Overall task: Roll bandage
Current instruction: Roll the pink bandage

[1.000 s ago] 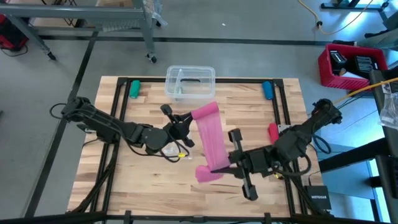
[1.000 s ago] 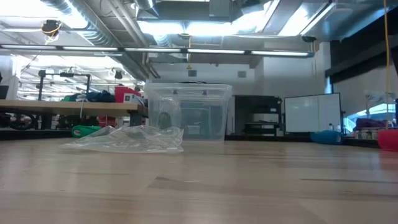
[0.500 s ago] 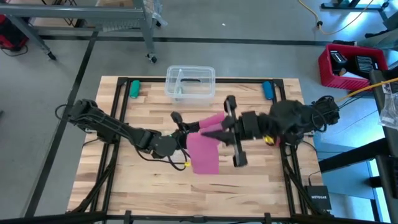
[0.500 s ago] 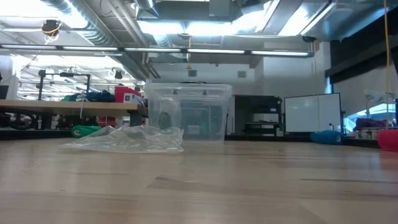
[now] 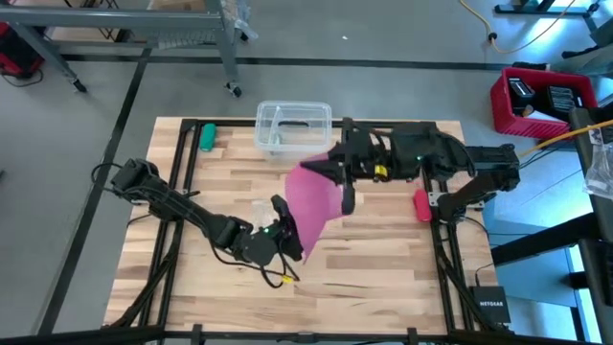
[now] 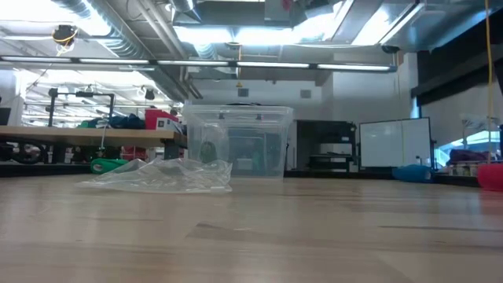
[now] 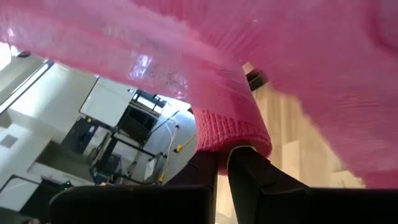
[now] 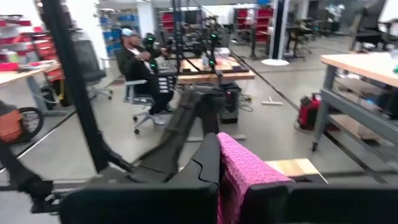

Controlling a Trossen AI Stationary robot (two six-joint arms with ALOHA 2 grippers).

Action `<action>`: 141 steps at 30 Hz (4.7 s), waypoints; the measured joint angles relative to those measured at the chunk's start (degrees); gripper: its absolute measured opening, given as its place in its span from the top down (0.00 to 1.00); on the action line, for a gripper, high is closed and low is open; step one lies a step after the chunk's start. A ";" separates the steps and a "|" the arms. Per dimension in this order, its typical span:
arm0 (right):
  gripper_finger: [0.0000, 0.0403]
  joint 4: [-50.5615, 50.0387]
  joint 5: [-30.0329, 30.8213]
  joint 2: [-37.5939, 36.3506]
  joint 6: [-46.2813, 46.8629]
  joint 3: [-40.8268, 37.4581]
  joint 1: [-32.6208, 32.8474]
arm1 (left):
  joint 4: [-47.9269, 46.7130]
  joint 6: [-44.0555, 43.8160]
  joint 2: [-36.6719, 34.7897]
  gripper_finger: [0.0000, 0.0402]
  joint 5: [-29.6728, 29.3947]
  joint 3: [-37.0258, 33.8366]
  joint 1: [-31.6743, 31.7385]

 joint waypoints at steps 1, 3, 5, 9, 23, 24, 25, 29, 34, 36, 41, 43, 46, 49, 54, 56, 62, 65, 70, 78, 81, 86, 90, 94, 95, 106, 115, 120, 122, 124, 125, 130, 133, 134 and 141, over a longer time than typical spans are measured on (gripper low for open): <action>0.99 -0.46 0.02 0.00 0.24 0.00 -0.72 | 0.02 -0.10 0.00 0.96 0.00 0.00 -0.52; 0.99 -1.23 0.02 -0.05 0.66 0.00 -2.20 | 0.12 -0.03 0.04 0.96 0.02 0.00 -1.36; 0.99 -2.48 0.01 -0.07 1.16 0.00 -3.77 | 0.15 0.65 0.04 0.96 0.02 0.00 -2.03; 0.99 -5.37 -0.06 -0.07 3.31 -0.28 -7.03 | 0.22 1.01 0.07 0.96 0.04 -0.02 -3.16; 0.98 -24.42 -0.91 2.66 6.63 -1.33 -13.20 | 1.45 4.20 0.26 0.96 1.34 -0.15 -4.87; 0.96 -24.97 -0.88 3.13 6.68 -1.33 -13.26 | 1.46 4.20 0.24 0.96 1.36 -0.15 -4.94; 0.93 -26.18 -0.88 3.78 6.60 -1.33 -13.42 | 1.46 4.18 0.26 0.96 1.42 -0.15 -5.04; 0.78 -28.78 -2.29 7.21 6.23 -1.38 -13.49 | 1.43 2.72 0.26 0.96 2.11 -0.15 -5.41; 0.56 -31.73 -3.53 10.24 5.19 -1.43 -13.49 | -1.13 -5.24 0.26 0.96 3.62 -0.15 -5.68; 0.49 -33.16 -4.63 10.40 4.58 -1.46 -13.51 | -3.22 -11.96 0.24 0.96 4.70 -0.15 -5.68; 0.37 -35.41 -7.54 9.30 4.18 -1.46 -13.48 | -6.78 -29.27 0.22 0.96 7.76 -1.14 -5.28; 0.35 -36.61 -7.74 8.98 3.62 -1.46 -13.49 | -7.08 -35.31 0.22 0.96 8.22 -2.36 -4.99; 0.33 -38.26 -7.76 9.07 2.12 -1.46 -13.49 | -7.38 -41.83 0.22 0.96 9.05 -4.02 -4.51; 0.33 -38.57 -7.82 9.89 0.86 -1.44 -13.49 | -7.26 -45.77 0.22 0.96 11.93 -4.98 -4.33; 0.33 -41.18 -7.83 10.84 -1.72 -1.51 -13.49 | -7.41 -50.20 0.15 0.96 13.79 -6.15 -4.22; 0.33 -42.60 -9.16 10.44 -2.28 -1.51 -13.49 | -7.15 -50.10 0.15 0.96 13.67 -6.47 -3.97; 0.33 -43.58 -17.39 9.88 -2.98 -1.58 -13.51 | -6.93 -50.29 0.15 0.96 13.52 -6.75 -2.67; 0.33 -44.34 -32.78 10.18 -4.22 -2.34 -13.52 | -6.95 -50.10 0.15 0.96 13.53 -6.75 -2.45; 0.33 -49.27 -31.51 9.92 -3.68 -2.34 -13.44 | -7.18 -49.06 0.11 0.96 13.46 -6.74 -2.45; 0.33 -59.48 -27.72 3.04 -0.43 -2.38 -7.90 | -6.54 -48.92 0.11 0.96 13.31 -6.73 -2.41; 0.33 -57.76 -21.27 -1.52 1.33 -2.38 -3.01 | -5.45 -49.72 0.10 0.96 13.22 -6.73 -2.38; 0.33 -46.67 -3.03 -9.24 1.98 -8.11 8.43 | -1.30 -49.67 -0.34 0.96 13.06 -6.64 -2.38; 0.33 -33.74 6.26 -14.63 3.57 -20.46 15.95 | 1.25 -48.43 -0.35 0.96 13.06 -6.64 -2.38; 0.33 -18.77 7.02 -15.99 4.18 -33.01 18.80 | 2.45 -47.26 -0.35 0.96 13.05 -6.64 -2.34; 0.33 -14.76 7.00 -15.57 3.12 -35.43 18.99 | 2.44 -47.05 -0.36 0.96 13.06 -6.64 -2.34; 0.35 8.29 6.24 -7.17 -4.50 -44.00 16.38 | 2.36 -46.83 -0.37 0.96 13.09 -6.64 -2.34; 0.61 7.99 6.86 -5.73 -6.22 -44.00 14.61 | 2.31 -46.96 -0.37 0.96 13.11 -6.62 -2.80; 0.82 6.33 6.43 -5.85 -7.28 -44.00 14.68 | 2.29 -46.97 -0.37 0.96 13.13 -6.62 -2.80; 0.89 5.60 6.12 -5.75 -7.26 -44.00 14.68 | 2.13 -46.96 -0.37 0.96 13.16 -6.62 -2.80; 0.95 5.52 6.16 -5.75 -7.33 -44.00 14.68 | 2.14 -46.96 -0.37 0.96 13.18 -6.62 -2.79; 0.97 5.73 6.16 -5.75 -7.48 -44.00 14.68 | 2.15 -46.96 -0.37 0.96 13.18 -6.62 -2.78; 0.97 6.09 9.08 -6.21 -8.92 -42.33 14.79 | 2.61 -46.94 -0.39 0.96 13.00 -6.56 -2.80; 0.99 2.30 11.66 -6.39 -9.73 -38.50 14.79 | 2.80 -46.96 -0.52 0.96 12.38 -6.46 -2.74; 0.99 0.90 12.31 -6.40 -10.26 -37.06 14.77 | 2.93 -46.86 -0.61 0.96 12.29 -6.42 -2.69; 0.98 -1.82 16.92 -7.05 -11.88 -28.73 14.62 | 2.03 -45.80 -0.39 0.96 13.59 -6.59 -2.88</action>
